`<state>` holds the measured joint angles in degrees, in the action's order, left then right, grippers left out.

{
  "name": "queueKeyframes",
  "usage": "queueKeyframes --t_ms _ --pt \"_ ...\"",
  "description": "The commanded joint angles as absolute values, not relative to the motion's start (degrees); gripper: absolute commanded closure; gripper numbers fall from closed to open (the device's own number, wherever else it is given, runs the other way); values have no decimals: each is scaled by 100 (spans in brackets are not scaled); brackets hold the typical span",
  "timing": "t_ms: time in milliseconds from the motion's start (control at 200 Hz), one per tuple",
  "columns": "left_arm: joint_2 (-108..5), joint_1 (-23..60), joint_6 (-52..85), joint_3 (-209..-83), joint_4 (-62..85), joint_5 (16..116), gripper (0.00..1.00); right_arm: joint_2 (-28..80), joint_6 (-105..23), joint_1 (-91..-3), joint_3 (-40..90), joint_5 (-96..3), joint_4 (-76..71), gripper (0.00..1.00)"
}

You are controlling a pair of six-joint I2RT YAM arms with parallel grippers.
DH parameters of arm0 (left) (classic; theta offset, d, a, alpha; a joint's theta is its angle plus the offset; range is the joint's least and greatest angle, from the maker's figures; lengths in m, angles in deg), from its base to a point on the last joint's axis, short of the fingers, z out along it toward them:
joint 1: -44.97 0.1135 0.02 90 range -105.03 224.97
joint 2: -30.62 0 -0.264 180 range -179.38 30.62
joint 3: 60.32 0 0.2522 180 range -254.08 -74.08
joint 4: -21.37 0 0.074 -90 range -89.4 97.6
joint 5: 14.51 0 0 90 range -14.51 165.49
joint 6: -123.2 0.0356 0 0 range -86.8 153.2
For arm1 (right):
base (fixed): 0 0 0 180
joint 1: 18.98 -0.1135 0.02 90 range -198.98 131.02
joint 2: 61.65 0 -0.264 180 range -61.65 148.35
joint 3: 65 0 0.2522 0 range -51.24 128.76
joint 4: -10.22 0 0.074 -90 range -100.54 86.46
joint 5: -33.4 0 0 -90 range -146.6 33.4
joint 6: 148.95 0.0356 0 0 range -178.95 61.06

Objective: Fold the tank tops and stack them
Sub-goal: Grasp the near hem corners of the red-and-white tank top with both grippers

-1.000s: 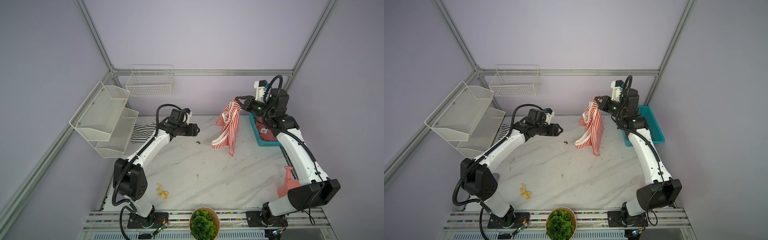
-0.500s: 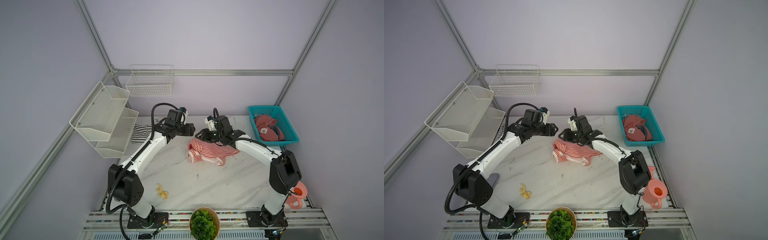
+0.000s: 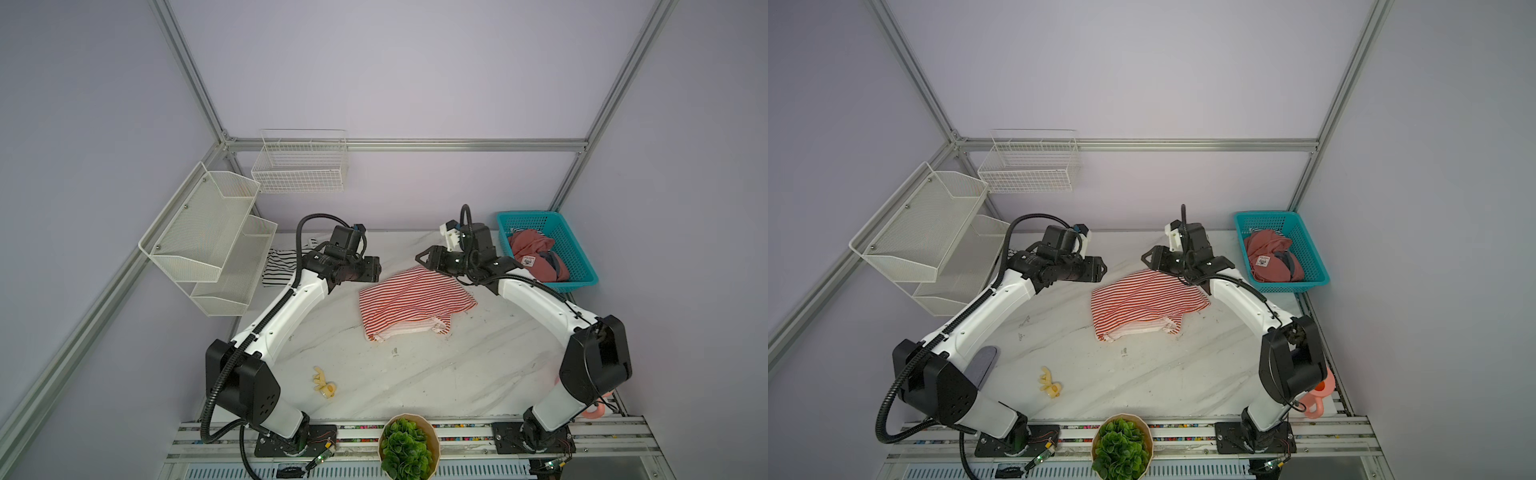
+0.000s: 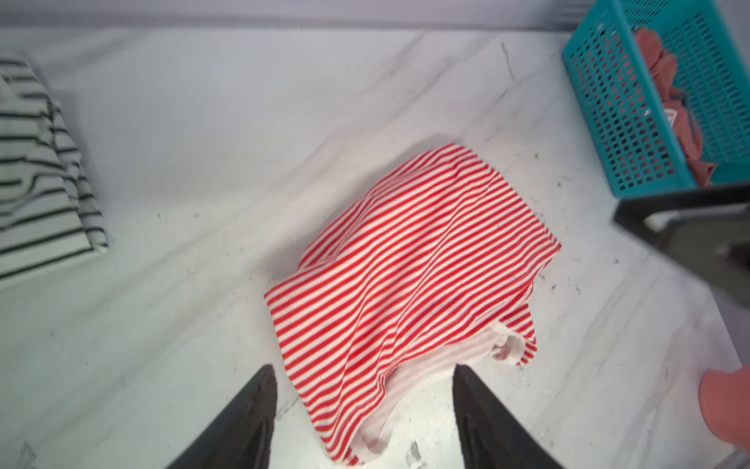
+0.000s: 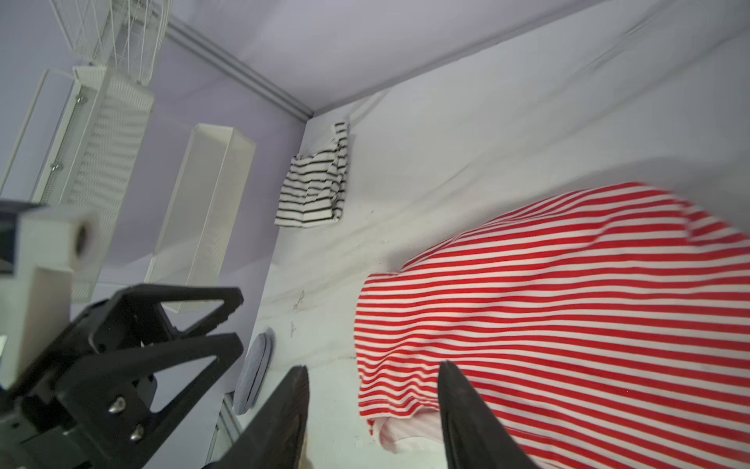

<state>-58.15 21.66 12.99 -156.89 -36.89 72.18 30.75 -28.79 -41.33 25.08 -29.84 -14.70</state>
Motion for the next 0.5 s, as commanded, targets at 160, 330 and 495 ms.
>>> queueKeyframes --t_ms 160,330,495 --pt "-6315 1983 762 -14842 -4513 7102 34 3091 -3704 -3138 1845 -3473 -2498 47" --pt "-6500 1975 520 -14783 -4544 6942 36 3335 -3890 -2859 1571 -3541 -2580 49" --pt "-6574 1940 422 -14610 -4548 6862 37 3485 -4068 -2725 1399 -3731 -2738 49"
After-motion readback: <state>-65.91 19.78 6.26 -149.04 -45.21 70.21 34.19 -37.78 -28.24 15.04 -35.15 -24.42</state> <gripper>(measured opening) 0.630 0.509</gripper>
